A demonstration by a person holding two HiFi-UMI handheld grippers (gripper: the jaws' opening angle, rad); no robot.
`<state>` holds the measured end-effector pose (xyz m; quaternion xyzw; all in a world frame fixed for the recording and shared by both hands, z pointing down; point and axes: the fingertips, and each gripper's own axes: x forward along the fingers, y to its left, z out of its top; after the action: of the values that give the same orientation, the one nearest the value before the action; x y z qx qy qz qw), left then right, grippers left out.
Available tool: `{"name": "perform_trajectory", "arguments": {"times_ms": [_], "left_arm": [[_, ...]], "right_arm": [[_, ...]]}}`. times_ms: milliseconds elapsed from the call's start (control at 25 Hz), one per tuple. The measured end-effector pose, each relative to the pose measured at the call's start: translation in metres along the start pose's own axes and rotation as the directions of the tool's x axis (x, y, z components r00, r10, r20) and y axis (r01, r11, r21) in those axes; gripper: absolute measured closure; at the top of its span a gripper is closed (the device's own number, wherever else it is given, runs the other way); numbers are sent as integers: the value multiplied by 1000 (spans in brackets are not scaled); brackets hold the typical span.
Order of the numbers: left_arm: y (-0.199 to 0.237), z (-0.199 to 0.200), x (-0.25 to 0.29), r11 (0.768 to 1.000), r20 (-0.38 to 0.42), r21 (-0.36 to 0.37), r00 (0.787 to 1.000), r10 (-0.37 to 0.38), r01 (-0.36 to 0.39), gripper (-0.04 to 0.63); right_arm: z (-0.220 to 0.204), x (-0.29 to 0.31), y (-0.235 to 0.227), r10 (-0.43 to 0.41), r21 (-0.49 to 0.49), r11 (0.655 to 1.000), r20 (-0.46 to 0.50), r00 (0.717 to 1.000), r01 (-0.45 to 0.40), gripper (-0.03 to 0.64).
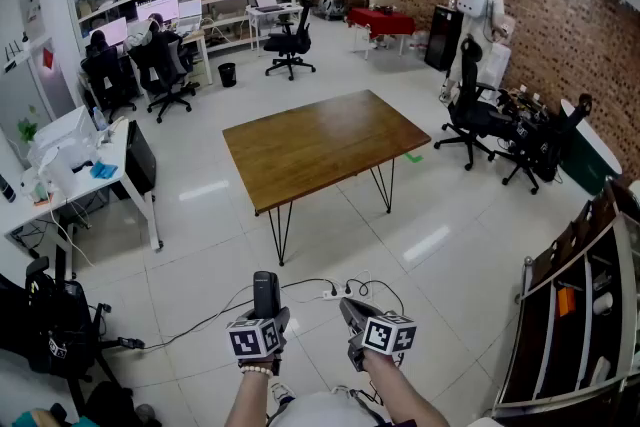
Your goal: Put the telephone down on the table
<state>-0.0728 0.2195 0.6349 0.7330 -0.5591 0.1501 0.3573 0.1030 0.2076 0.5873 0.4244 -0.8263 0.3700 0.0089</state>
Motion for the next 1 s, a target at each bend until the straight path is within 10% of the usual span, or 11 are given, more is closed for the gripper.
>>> {"name": "perform_trajectory", "arguments": {"times_ms": [1000], "left_arm": [[-36, -17, 25, 999, 11, -26, 999, 43, -42, 321]], "right_arm": [[5, -20, -55, 33, 34, 999, -17, 999, -33, 609]]}}
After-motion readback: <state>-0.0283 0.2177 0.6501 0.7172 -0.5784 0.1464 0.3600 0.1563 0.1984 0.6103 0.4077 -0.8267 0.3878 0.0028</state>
